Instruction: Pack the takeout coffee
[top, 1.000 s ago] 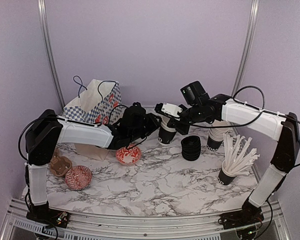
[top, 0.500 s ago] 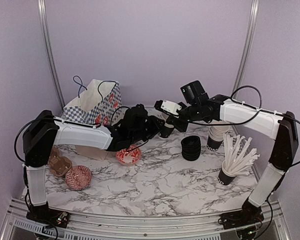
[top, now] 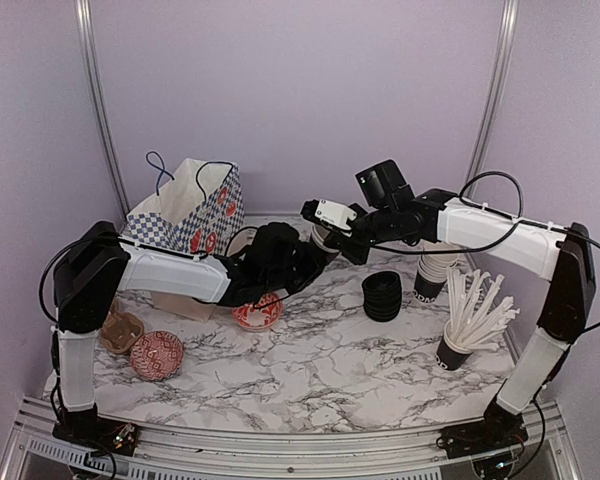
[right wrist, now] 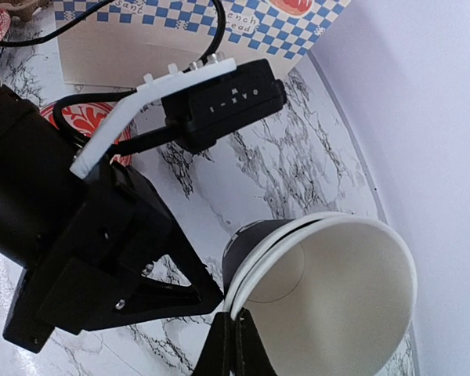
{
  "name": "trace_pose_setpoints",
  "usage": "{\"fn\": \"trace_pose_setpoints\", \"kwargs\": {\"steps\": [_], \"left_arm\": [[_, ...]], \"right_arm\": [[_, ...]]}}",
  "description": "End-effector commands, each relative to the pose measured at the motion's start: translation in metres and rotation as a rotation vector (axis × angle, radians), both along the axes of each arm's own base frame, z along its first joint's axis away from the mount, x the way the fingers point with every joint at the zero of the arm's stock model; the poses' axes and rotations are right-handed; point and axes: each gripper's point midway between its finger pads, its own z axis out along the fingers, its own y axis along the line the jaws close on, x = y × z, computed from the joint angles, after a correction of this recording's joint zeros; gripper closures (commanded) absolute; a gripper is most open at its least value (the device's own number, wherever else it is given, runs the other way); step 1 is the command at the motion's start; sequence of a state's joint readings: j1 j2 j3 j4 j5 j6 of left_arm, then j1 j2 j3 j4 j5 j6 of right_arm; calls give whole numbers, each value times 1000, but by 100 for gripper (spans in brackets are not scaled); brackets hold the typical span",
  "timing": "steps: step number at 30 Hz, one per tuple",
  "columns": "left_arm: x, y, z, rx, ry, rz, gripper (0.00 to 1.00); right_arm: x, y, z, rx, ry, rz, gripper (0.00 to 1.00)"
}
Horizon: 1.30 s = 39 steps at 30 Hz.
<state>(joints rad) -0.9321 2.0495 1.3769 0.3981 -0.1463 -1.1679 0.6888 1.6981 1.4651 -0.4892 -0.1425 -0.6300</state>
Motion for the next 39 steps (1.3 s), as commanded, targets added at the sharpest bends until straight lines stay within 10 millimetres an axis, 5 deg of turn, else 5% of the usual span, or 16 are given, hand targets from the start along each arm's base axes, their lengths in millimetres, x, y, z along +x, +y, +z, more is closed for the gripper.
{"fn": "trace_pose_setpoints", "kwargs": {"steps": [1, 5, 10, 15, 20, 39], "left_arm": [[7, -1, 0, -15, 13, 6, 93], [-5, 1, 6, -29, 28, -22, 76], [-27, 18, 37, -33, -45, -25, 68], [-30, 39, 64, -81, -120, 25, 71], [-27, 25, 75, -113, -145, -12, 78], [-10, 9, 59, -127, -114, -3, 90]], "right_arm": [[-6, 5, 21, -3, -32, 1, 100], [8, -6, 17, -39, -80, -71, 100], [18, -10, 7, -30, -41, -104, 100], [16, -7, 4, -17, -15, -92, 100], [13, -8, 4, -15, -8, -90, 100], [3, -2, 9, 20, 19, -62, 100]]}}
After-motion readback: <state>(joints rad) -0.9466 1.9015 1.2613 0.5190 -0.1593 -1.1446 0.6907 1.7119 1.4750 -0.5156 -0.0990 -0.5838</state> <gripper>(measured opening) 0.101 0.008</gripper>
